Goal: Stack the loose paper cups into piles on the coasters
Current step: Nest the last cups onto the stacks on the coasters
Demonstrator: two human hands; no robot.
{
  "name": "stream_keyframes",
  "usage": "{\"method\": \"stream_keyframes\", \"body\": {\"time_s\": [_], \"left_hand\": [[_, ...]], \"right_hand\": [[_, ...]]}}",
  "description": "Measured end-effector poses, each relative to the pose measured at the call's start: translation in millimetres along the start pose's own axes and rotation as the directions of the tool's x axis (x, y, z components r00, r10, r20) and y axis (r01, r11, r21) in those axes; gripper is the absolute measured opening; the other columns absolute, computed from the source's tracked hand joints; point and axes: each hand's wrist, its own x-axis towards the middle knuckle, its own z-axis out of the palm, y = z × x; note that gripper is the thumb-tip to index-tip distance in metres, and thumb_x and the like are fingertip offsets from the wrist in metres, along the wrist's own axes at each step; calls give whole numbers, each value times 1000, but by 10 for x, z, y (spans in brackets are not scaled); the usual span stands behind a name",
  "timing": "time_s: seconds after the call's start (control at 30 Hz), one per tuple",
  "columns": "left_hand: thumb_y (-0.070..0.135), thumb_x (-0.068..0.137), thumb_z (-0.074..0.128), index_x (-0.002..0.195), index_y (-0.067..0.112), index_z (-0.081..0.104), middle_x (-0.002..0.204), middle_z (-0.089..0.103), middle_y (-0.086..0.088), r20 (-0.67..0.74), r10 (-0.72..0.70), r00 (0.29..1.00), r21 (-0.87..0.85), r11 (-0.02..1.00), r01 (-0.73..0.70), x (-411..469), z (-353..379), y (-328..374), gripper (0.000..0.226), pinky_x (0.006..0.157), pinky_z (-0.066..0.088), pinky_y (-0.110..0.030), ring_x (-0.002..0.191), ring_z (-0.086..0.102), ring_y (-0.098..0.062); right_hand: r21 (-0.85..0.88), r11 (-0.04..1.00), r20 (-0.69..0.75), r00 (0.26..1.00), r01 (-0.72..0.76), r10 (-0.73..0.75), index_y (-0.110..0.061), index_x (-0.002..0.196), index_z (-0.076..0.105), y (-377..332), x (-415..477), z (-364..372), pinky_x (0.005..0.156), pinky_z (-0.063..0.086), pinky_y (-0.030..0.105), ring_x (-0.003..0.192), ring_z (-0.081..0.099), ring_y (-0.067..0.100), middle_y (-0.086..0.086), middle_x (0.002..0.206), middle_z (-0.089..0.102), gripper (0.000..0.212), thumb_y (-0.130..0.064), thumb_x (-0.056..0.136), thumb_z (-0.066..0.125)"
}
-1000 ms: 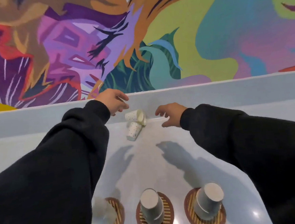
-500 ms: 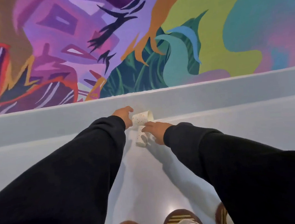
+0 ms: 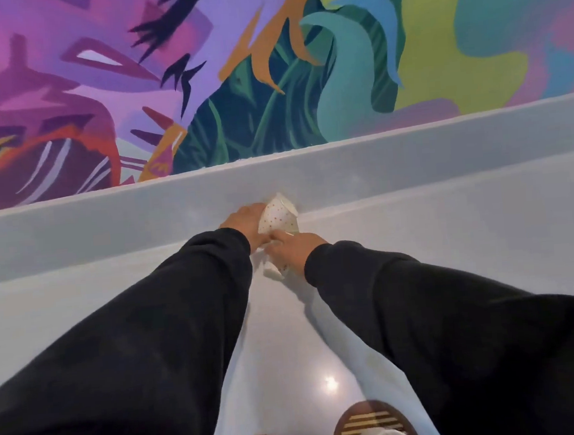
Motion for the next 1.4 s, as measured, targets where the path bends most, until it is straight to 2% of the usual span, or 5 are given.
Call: {"method": "stream_keyframes", "body": {"time_s": [0.2, 0.67, 1.03, 1.2, 1.4], "left_hand": [[35, 92, 73, 131, 22, 47, 125, 63, -5, -48, -90, 995, -143, 986, 82, -18, 174, -174, 49, 96, 50, -39, 105, 61, -27], [32, 81, 85, 140, 28, 42, 124, 61, -4, 88, -146, 985, -329, 929, 167, -19, 360, -37, 73, 94, 48, -37, 109, 60, -28], [41, 82, 83, 116, 26, 55, 119, 62, 5, 72, -136, 988, -430, 890, 153, -52, 406, 89, 47, 92, 48, -34, 107, 60, -21], [20, 77, 85, 113, 22, 50, 119, 65, 2, 60, -138, 989, -485, 862, 149, -109, 409, 106, 50, 95, 52, -40, 105, 62, -23], [29, 75, 84, 126, 24, 59, 116, 71, 0, 95, -126, 988, -562, 812, 157, -120, 365, 186, 57, 84, 55, -39, 102, 66, -24]], "right_hand": [[252, 967, -55, 997, -44, 60, -37, 139, 51, 73, -234, -67, 87, 55, 40, 106, 63, 30, -5, 143, 42, 49, -25, 94, 65], [650, 717, 22, 949, -251, 313, -43, 140, 53, 433, -539, -14, 107, 45, 41, 124, 58, 23, -7, 138, 60, 63, -54, 83, 78], [678, 688, 109, 961, -259, 254, -29, 145, 44, 567, -639, 56, 99, 44, 33, 124, 57, 24, -2, 142, 54, 66, -35, 88, 76], [471, 860, 49, 980, -195, 195, -33, 148, 44, 651, -646, -10, 118, 36, 42, 145, 38, 22, -7, 168, 24, 72, -44, 85, 77], [526, 837, 88, 988, -152, 124, -40, 145, 41, 584, -578, -96, 104, 46, 41, 123, 56, 18, -11, 143, 55, 74, -40, 81, 79]]}}
